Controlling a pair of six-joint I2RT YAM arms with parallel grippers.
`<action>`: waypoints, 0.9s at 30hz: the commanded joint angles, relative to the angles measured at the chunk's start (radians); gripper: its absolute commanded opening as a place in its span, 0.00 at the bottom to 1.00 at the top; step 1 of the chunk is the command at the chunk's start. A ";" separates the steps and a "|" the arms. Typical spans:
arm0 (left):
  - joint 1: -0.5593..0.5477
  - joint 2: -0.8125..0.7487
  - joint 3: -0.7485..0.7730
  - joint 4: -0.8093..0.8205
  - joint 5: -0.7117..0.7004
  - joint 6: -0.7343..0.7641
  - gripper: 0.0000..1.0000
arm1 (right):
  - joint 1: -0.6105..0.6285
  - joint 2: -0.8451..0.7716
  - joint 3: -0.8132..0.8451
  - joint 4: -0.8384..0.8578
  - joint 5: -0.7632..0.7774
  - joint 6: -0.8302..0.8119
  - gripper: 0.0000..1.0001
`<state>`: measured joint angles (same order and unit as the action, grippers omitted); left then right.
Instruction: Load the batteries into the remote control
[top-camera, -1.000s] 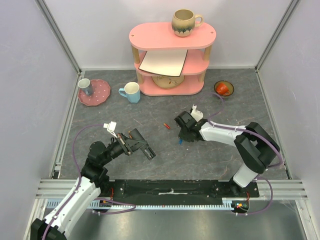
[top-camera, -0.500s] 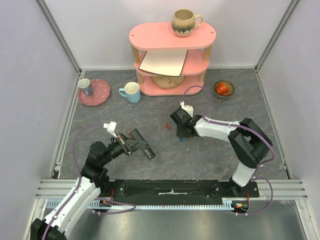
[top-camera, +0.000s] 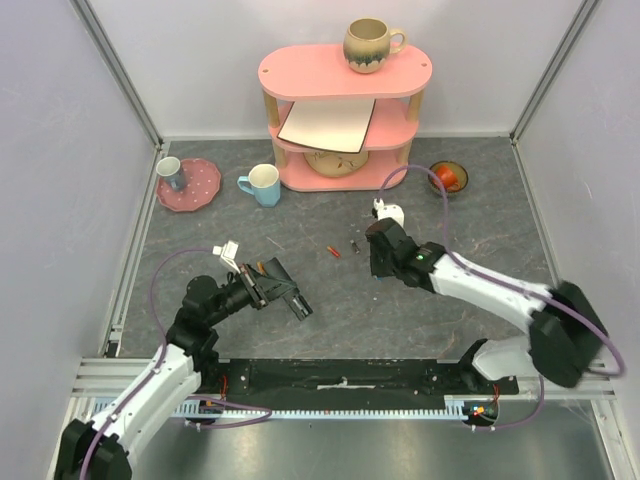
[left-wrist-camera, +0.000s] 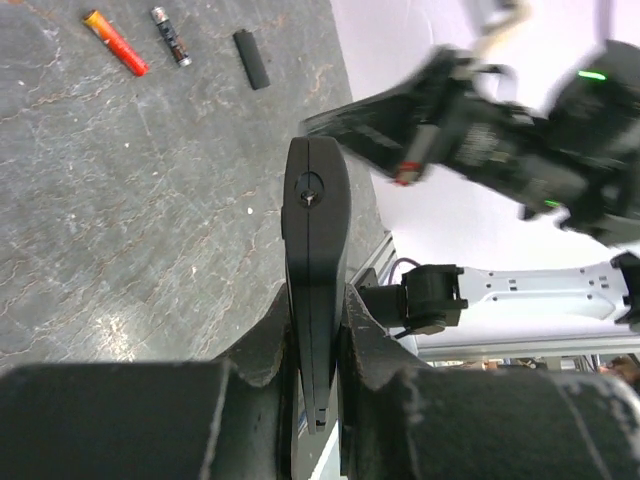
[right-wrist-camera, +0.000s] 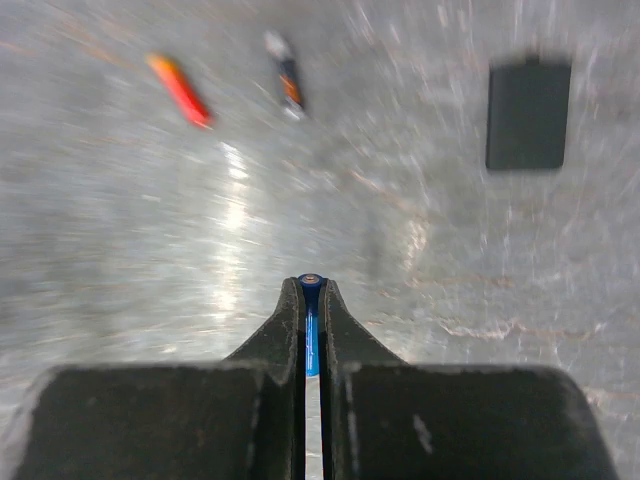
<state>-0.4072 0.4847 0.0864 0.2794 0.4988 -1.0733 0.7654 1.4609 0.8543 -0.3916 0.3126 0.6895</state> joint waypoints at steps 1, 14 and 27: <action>0.002 0.098 0.068 0.104 -0.005 -0.016 0.02 | 0.051 -0.291 0.015 0.086 -0.001 -0.166 0.00; -0.036 0.580 0.167 0.685 0.101 -0.165 0.02 | 0.340 -0.433 0.063 0.175 0.016 -0.317 0.00; -0.062 0.667 0.242 0.744 0.138 -0.163 0.02 | 0.451 -0.278 0.132 0.296 0.057 -0.372 0.00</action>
<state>-0.4629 1.1408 0.2893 0.9520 0.6010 -1.2125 1.1984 1.1561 0.9241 -0.1810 0.3325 0.3546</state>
